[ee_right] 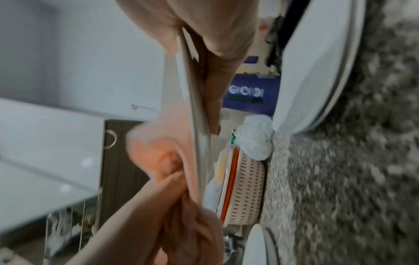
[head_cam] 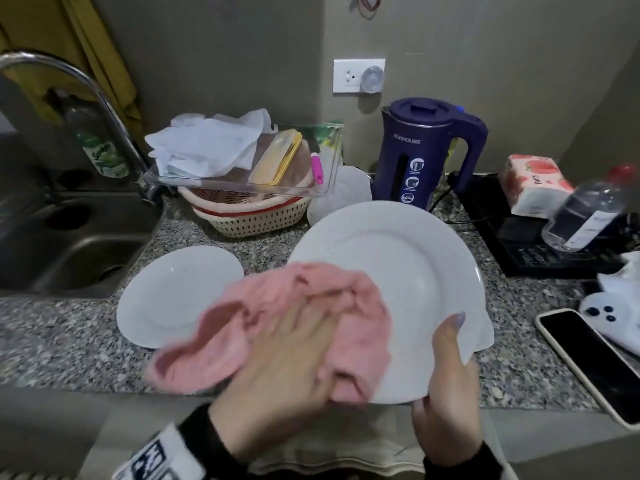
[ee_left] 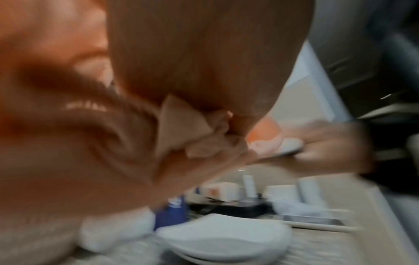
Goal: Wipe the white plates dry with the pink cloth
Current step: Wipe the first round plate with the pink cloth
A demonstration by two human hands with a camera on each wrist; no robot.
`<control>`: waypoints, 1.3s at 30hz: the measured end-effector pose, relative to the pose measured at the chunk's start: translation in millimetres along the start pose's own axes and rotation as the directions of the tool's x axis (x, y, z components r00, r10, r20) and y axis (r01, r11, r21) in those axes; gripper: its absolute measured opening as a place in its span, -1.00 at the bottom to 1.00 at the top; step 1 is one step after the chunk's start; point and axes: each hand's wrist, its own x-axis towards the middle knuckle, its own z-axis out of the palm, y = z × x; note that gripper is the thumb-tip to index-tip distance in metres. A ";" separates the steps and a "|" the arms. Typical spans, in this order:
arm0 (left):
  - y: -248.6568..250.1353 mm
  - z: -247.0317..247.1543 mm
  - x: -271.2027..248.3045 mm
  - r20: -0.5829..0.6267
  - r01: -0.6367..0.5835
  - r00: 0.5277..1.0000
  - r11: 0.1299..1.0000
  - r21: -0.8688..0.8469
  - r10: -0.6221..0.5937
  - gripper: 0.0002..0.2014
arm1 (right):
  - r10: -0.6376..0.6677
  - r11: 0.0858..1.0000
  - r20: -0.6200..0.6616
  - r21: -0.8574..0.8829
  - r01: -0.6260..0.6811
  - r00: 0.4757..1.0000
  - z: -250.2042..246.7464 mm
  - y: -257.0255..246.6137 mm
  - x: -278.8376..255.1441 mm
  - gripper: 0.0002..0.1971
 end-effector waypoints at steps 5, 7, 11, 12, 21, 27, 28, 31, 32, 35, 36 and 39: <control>3.5 -4.6 41.0 -0.060 0.023 0.998 0.998 -0.051 -0.026 -0.36 | -0.025 0.991 -0.009 0.128 0.026 1.000 14.6 -3.3 -6.5 -0.45; 27.5 4.5 34.5 -0.067 -0.131 0.989 0.991 -0.035 0.129 -0.35 | -0.019 0.994 -0.001 0.107 0.019 1.000 11.2 1.0 -1.0 -0.51; 5.1 13.8 18.2 -0.015 -0.089 0.996 0.985 -0.149 0.088 -0.31 | -0.019 0.996 -0.066 0.085 0.025 0.998 -3.4 -5.9 4.6 -0.41; -12.0 13.6 18.7 -0.026 -0.011 1.000 0.987 -0.159 0.007 -0.32 | -0.024 0.996 -0.072 0.079 0.030 0.997 -1.8 -10.1 0.4 -0.55; 20.6 10.8 41.2 -0.124 -0.143 0.985 0.969 -0.200 0.120 -0.39 | -0.076 0.991 -0.036 0.106 0.080 0.996 19.2 -10.5 3.8 -0.31; -7.3 -38.1 38.6 -0.027 0.058 0.974 0.362 -0.930 -0.226 -0.22 | 0.038 0.984 -0.039 0.173 -0.031 0.999 12.0 -8.4 0.7 -0.38; -9.7 -43.4 38.6 -0.041 0.049 0.964 0.330 -0.943 -0.261 -0.40 | 0.052 0.980 -0.045 0.192 -0.043 0.998 12.8 -10.7 -0.3 -0.44; -20.0 -35.0 34.3 -0.053 0.156 0.962 0.697 -0.700 -0.268 -0.49 | 0.030 0.983 -0.012 0.184 -0.027 0.999 13.4 -12.1 1.8 -0.24; -20.2 -29.9 31.9 -0.023 0.205 0.963 0.781 -0.590 -0.270 -0.45 | 0.014 0.986 -0.014 0.164 -0.012 1.000 14.8 -11.9 1.3 -0.13; -13.7 -20.3 27.7 0.062 0.323 0.940 0.810 -0.490 -0.337 -0.36 | 0.013 0.985 -0.043 0.171 -0.006 0.999 16.2 -12.3 0.2 -0.18; -12.6 -19.7 26.4 0.022 0.285 0.945 0.794 -0.537 -0.325 -0.41 | 0.017 0.982 -0.041 0.189 -0.009 0.999 15.8 -12.8 0.0 -0.29; -17.1 -32.7 18.0 -0.146 0.229 0.928 0.834 -0.503 -0.342 -0.58 | 0.025 0.978 -0.050 0.209 -0.014 0.998 13.3 -14.1 1.9 -0.49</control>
